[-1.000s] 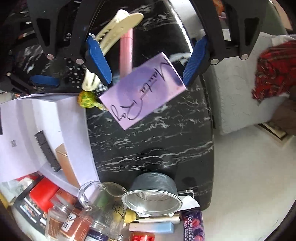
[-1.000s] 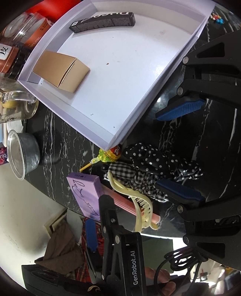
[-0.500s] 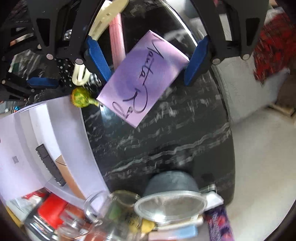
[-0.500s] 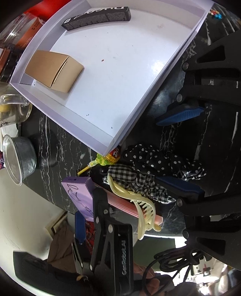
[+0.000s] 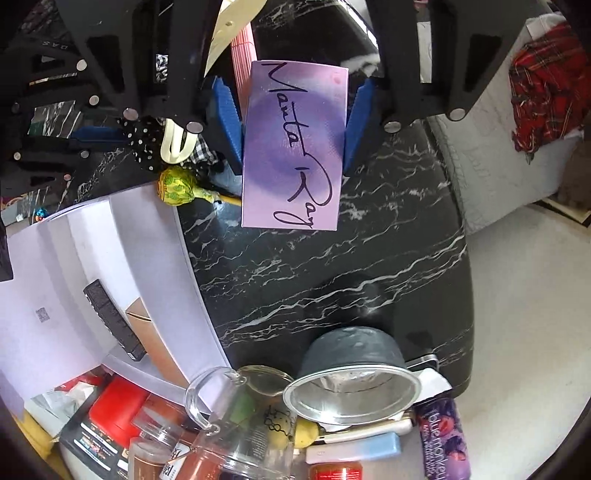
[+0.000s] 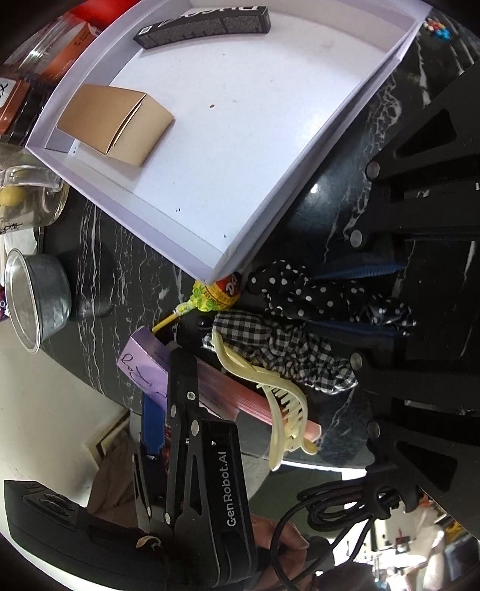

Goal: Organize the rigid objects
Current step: 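Grasp the polka-dot scrunchie with the right tool and lift it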

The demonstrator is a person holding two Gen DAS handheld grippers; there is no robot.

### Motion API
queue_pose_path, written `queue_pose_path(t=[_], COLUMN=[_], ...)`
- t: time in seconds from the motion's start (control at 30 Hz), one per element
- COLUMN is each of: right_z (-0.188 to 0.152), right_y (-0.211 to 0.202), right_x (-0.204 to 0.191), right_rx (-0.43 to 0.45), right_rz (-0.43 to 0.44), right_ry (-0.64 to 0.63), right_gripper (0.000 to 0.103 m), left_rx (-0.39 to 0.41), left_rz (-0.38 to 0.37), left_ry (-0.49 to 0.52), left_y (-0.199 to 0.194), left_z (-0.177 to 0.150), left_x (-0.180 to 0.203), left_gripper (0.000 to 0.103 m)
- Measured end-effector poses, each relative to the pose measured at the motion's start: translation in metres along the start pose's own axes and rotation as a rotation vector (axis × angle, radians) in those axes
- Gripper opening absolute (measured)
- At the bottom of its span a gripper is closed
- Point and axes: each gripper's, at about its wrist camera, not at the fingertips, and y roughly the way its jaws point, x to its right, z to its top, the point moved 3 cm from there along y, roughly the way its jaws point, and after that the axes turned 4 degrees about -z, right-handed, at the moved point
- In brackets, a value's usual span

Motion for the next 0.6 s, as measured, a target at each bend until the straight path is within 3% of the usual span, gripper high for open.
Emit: queue_pose_path(t=[0.6], right_z=[-0.018], right_y=[-0.029], right_x=[0.0], right_rx=[0.029], right_rz=[0.003], right_ry=[0.0], right_gripper=[0.015], left_rx=[0.027], left_rz=[0.079], left_ry=[-0.109], left_y=[-0.054], left_z=[-0.027], left_x=[0.014], left_gripper=[0.051])
